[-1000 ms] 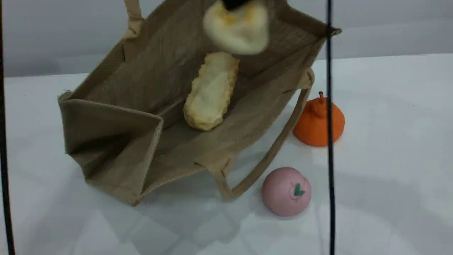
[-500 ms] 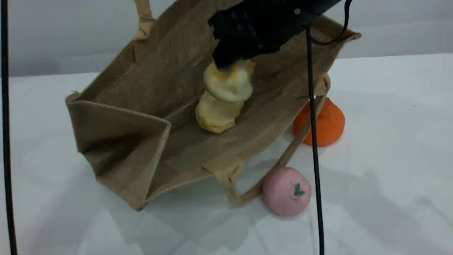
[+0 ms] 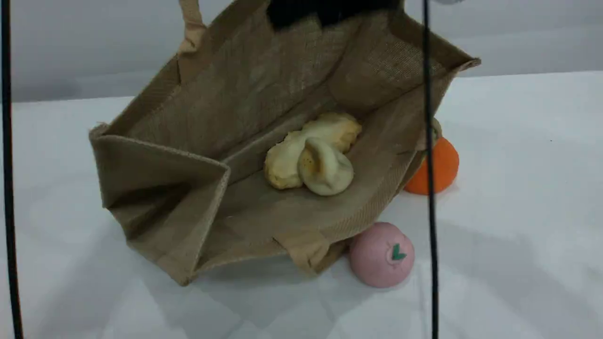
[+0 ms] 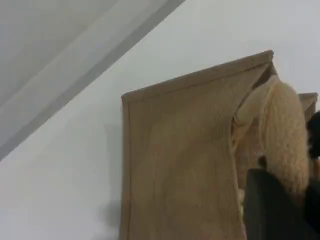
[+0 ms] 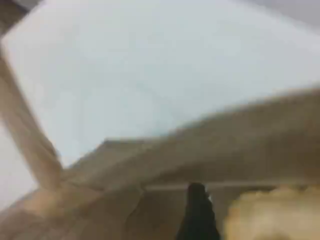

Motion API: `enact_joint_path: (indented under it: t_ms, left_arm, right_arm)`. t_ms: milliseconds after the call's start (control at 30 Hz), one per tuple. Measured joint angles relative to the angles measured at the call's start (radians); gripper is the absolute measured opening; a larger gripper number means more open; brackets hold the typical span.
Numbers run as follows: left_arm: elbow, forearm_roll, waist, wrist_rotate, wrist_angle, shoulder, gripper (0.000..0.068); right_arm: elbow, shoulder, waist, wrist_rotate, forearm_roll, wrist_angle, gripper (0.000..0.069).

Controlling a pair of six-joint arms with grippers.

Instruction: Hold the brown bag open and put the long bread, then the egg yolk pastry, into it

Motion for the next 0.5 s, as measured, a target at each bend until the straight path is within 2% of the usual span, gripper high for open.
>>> enact_joint_path:
  t_ms: [100, 267, 500]
  left_arm:
    - [0.001, -0.012, 0.0, 0.0, -0.001, 0.007, 0.0092]
    - [0.035, -0.095, 0.0, -0.009, -0.006, 0.038, 0.0092]
    - [0.082, -0.116, 0.0, -0.084, -0.005, 0.117, 0.0097]
  right_arm:
    - [0.0, -0.094, -0.044, 0.032, -0.02, 0.029, 0.0486]
    - [0.0, -0.26, -0.132, 0.075, -0.045, 0.099, 0.0488]
    - [0.0, -0.431, -0.201, 0.217, -0.179, 0.25, 0.0488]
